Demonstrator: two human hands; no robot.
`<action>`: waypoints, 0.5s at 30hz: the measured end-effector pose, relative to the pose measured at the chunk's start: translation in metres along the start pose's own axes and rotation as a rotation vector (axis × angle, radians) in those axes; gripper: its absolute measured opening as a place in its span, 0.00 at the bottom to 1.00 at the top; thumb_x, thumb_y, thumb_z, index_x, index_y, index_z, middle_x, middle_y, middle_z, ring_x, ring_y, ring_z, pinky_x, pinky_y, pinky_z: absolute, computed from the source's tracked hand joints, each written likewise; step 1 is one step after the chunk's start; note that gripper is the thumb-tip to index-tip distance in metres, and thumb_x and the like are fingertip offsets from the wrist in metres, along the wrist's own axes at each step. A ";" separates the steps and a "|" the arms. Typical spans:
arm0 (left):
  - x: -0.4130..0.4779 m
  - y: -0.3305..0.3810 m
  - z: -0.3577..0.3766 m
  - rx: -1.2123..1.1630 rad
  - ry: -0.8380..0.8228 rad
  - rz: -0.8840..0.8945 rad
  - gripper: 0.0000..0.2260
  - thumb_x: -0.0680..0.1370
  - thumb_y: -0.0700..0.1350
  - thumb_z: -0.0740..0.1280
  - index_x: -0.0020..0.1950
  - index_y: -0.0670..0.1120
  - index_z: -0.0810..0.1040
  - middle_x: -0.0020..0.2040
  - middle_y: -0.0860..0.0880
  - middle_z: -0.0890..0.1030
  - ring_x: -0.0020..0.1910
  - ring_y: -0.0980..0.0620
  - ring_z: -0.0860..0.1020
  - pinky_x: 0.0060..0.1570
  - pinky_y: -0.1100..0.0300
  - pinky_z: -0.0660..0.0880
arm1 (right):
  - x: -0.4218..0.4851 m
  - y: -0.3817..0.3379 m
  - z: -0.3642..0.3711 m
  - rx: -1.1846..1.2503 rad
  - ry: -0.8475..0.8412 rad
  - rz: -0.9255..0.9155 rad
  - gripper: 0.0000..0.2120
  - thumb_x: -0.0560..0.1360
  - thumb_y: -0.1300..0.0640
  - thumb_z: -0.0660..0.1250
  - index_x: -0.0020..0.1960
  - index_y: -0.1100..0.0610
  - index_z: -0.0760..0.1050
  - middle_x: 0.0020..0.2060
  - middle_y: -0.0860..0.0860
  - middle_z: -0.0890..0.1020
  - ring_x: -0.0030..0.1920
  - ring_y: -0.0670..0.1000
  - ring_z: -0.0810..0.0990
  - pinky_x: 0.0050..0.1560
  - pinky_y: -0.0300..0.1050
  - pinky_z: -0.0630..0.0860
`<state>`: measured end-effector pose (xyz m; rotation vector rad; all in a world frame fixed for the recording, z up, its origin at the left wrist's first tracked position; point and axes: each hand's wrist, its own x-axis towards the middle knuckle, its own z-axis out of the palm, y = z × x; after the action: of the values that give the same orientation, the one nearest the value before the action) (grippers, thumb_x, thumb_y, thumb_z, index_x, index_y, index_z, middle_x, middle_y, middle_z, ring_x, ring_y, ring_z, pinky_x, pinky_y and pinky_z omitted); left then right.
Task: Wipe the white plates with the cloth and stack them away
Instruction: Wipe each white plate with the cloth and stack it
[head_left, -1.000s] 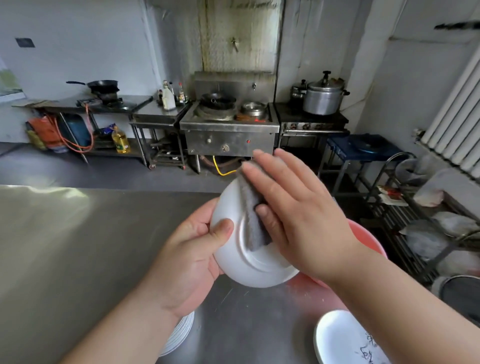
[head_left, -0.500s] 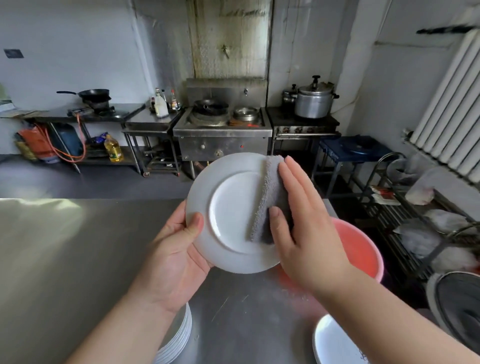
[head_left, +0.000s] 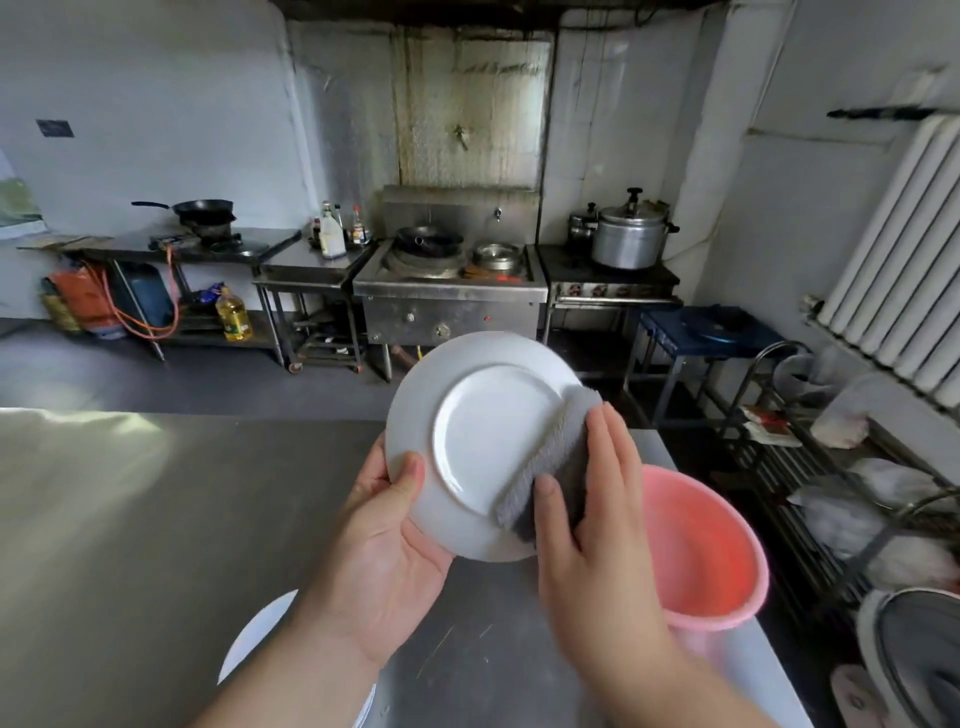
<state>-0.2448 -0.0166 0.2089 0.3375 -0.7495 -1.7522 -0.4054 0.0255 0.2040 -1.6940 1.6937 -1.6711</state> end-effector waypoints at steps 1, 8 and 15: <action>-0.002 -0.004 0.000 0.007 -0.007 -0.016 0.22 0.78 0.43 0.68 0.73 0.49 0.77 0.74 0.41 0.77 0.71 0.41 0.77 0.61 0.44 0.80 | -0.009 0.003 0.004 0.035 0.039 0.037 0.32 0.83 0.58 0.65 0.84 0.56 0.56 0.82 0.47 0.56 0.82 0.40 0.53 0.81 0.42 0.53; -0.001 0.022 -0.004 0.092 -0.084 -0.225 0.22 0.78 0.47 0.73 0.71 0.43 0.80 0.71 0.38 0.79 0.69 0.40 0.79 0.59 0.46 0.81 | 0.055 0.000 -0.029 -0.069 -0.206 -0.196 0.23 0.82 0.66 0.65 0.76 0.55 0.74 0.74 0.45 0.73 0.75 0.38 0.68 0.74 0.33 0.63; -0.002 0.015 -0.002 0.146 0.045 -0.125 0.21 0.84 0.44 0.58 0.75 0.40 0.74 0.71 0.35 0.78 0.70 0.36 0.77 0.68 0.39 0.76 | -0.002 0.005 -0.011 -0.210 -0.239 -0.156 0.30 0.86 0.52 0.56 0.85 0.52 0.49 0.83 0.40 0.50 0.83 0.41 0.48 0.81 0.41 0.49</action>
<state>-0.2315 -0.0176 0.2169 0.5313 -0.8414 -1.8041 -0.4164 0.0315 0.2033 -2.0768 1.7094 -1.3200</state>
